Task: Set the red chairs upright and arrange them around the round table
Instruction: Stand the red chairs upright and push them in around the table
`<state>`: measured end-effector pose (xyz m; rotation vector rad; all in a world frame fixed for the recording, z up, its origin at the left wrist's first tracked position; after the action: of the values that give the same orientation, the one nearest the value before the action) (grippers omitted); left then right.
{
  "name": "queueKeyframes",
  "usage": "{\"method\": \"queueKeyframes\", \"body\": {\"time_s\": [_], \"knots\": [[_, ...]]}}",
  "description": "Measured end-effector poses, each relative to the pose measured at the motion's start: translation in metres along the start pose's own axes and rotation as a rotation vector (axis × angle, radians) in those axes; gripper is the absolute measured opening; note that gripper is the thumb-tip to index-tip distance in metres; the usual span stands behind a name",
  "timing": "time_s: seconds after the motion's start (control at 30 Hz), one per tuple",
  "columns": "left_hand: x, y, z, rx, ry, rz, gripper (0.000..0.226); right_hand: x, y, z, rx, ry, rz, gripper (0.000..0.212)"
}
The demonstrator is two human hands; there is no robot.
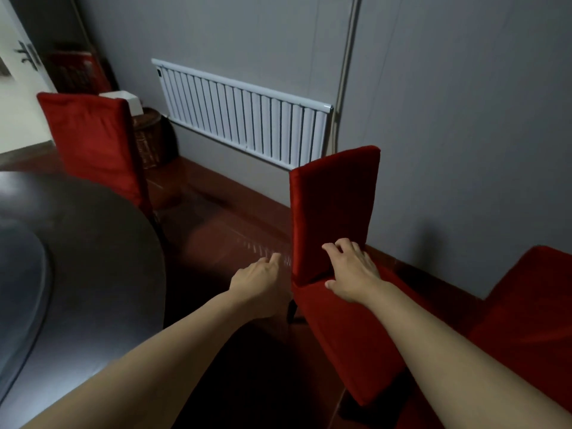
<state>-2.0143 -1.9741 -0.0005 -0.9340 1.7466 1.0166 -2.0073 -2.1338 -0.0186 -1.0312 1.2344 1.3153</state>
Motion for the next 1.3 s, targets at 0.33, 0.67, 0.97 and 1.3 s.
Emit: {"method": "queueKeyframes", "body": {"time_s": [0.33, 0.67, 0.97, 1.3], "knots": [[-0.052, -0.176, 0.008, 0.122, -0.032, -0.013, 0.062, -0.037, -0.164, -0.030, 0.081, -0.049, -0.041, 0.074], [-0.098, -0.355, -0.003, 0.363, -0.085, -0.052, 0.068, -0.063, -0.284, -0.079, 0.330, -0.119, -0.062, 0.074], [-0.113, -0.478, -0.046, 0.534, -0.186, -0.023, 0.065, -0.060, -0.379, -0.147, 0.437, -0.208, -0.091, 0.076], [-0.107, -0.592, -0.098, 0.815, -0.248, 0.101, 0.063, -0.051, -0.446, -0.208, 0.649, -0.261, -0.130, 0.068]]}}
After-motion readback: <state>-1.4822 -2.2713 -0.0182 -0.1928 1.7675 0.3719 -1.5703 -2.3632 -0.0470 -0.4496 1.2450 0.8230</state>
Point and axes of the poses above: each hand's wrist, its own y-axis away from the middle knuckle, its own x-axis out of the palm, z = x × y, the point moved 7 cm from there along -y, towards the middle knuckle, and after that the axes turned 1 degree about -y, right-handed, at the moved point
